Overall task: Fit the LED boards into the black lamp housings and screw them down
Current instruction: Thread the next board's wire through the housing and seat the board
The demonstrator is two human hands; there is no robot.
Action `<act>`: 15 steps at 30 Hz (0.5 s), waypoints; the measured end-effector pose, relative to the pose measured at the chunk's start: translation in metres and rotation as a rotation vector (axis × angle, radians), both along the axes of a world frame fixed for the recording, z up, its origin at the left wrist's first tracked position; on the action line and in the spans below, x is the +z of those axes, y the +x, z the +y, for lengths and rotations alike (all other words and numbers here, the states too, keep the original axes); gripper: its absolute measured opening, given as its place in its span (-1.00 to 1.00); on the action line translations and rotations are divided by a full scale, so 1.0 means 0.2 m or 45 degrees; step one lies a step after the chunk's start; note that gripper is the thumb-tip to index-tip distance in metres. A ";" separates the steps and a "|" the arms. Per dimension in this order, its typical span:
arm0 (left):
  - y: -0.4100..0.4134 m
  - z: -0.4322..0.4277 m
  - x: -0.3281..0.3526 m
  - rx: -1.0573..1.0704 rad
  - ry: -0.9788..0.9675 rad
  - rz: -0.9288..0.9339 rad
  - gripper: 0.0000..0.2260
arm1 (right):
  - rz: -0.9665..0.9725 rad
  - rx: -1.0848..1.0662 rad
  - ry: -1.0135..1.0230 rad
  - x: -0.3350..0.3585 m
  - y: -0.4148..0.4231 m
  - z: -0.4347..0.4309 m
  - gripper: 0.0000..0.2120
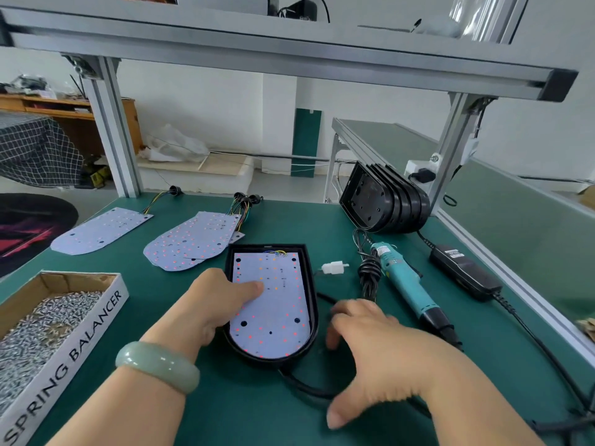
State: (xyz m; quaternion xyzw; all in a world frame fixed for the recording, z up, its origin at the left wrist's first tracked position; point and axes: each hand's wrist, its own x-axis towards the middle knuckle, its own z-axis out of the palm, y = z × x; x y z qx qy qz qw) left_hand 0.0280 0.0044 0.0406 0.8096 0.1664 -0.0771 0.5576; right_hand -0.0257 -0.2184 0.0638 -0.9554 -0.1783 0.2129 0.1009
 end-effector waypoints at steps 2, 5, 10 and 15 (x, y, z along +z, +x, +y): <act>0.00 0.00 0.00 0.023 -0.061 -0.004 -0.73 | -0.028 -0.061 0.175 -0.07 0.03 0.00 -0.20; -0.01 -0.03 0.01 -0.041 -0.095 -0.058 -0.79 | -0.100 -0.082 0.503 -0.15 0.09 0.06 0.30; -0.01 -0.06 0.02 -0.081 0.164 -0.196 -0.87 | -0.081 -0.141 0.872 -0.22 0.11 0.16 0.44; -0.07 -0.06 0.08 -0.532 0.158 -0.023 -0.61 | -0.381 -0.273 0.654 -0.20 0.12 0.14 -0.29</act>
